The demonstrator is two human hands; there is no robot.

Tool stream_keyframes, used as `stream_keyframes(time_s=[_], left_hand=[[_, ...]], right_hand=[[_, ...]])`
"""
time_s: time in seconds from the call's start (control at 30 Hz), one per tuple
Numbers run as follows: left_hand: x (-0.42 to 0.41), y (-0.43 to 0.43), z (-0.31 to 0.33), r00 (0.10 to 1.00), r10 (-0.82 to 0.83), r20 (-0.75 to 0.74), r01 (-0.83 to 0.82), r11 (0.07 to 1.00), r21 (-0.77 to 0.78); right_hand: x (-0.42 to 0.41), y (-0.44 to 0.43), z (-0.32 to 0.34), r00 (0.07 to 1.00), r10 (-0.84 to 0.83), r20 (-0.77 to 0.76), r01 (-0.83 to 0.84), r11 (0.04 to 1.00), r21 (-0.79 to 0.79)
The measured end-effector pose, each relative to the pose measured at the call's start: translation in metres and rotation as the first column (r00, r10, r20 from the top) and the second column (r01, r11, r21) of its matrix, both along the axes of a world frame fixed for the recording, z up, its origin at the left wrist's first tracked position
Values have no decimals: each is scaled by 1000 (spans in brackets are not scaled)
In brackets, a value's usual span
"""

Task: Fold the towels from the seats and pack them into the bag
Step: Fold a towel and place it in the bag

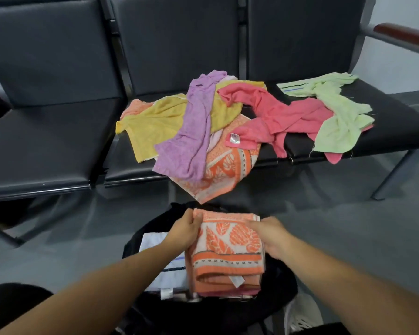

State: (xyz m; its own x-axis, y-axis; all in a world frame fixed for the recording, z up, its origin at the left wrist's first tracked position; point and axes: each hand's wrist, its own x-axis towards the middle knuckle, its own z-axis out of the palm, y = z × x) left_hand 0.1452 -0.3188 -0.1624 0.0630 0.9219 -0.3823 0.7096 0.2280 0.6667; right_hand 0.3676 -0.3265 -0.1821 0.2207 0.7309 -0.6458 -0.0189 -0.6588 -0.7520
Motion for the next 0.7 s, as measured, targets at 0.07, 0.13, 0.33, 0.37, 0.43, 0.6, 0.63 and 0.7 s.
stream_keyframes(time_s=[0.07, 0.13, 0.33, 0.37, 0.43, 0.6, 0.63, 0.7], left_hand=[[-3, -7, -25, 999, -21, -38, 18, 998, -64], [-6, -9, -40, 997, -32, -69, 24, 994, -110], [-13, 7, -50, 983, -13, -184, -4, 996, -92], [-15, 13, -47, 978, -16, -207, 3, 998, -64], [-16, 27, -33, 975, -30, -220, 30, 1000, -4], [-7, 56, 27, 970, -110, -218, 153, 969, 192], [-7, 61, 39, 964, -137, -226, 188, 957, 220], [-10, 70, 62, 949, -176, -260, 247, 931, 269]], right_hand=[[-2, -6, -26, 997, 55, 55, -51, 996, -77], [-7, -8, -35, 993, 84, 77, -76, 992, -101], [-14, 9, -30, 849, 288, 443, -231, 956, -180], [-15, 14, -24, 815, 307, 492, -256, 952, -169], [-20, 24, -3, 802, 322, 502, -305, 945, -119], [-47, 61, 46, 894, 290, 342, -338, 937, 89], [-53, 66, 58, 889, 327, 322, -376, 921, 104], [-60, 78, 77, 843, 408, 351, -463, 883, 85]])
